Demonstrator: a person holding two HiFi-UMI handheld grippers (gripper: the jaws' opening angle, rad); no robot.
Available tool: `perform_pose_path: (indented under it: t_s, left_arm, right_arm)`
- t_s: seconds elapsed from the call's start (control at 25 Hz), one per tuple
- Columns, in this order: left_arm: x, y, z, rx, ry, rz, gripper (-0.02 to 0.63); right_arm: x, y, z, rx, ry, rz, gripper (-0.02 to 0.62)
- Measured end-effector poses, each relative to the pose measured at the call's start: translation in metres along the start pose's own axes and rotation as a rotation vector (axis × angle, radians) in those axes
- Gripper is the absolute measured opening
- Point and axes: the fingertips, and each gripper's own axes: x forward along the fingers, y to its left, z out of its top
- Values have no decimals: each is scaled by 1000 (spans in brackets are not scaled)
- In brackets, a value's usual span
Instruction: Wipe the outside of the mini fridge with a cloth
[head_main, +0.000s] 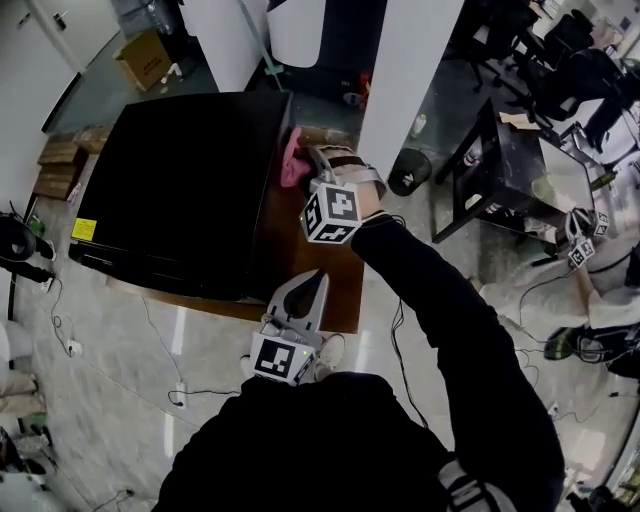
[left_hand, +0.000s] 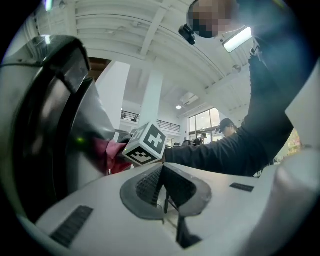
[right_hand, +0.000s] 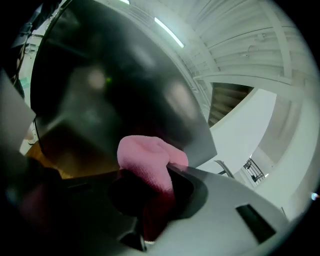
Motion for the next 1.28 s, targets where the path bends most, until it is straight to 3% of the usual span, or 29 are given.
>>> perform_pose_path:
  t_s: [0.12,0.72,0.96,1.28]
  left_arm:
    - [3,6,-18,-40,39,30,6]
    - [5,20,-112,-66,151,22,6]
    - [-3,30,-150,-114,205,52,6]
    - [-18,14,-176,-130,246,4,6]
  right_arm:
    - [11,17,-12,-30,31,13,57]
    - [83,153,-99,-31,196,173,57]
    - [105,206,-127,-45,240,247,57]
    - [127,254,-148,-60,291,338,58]
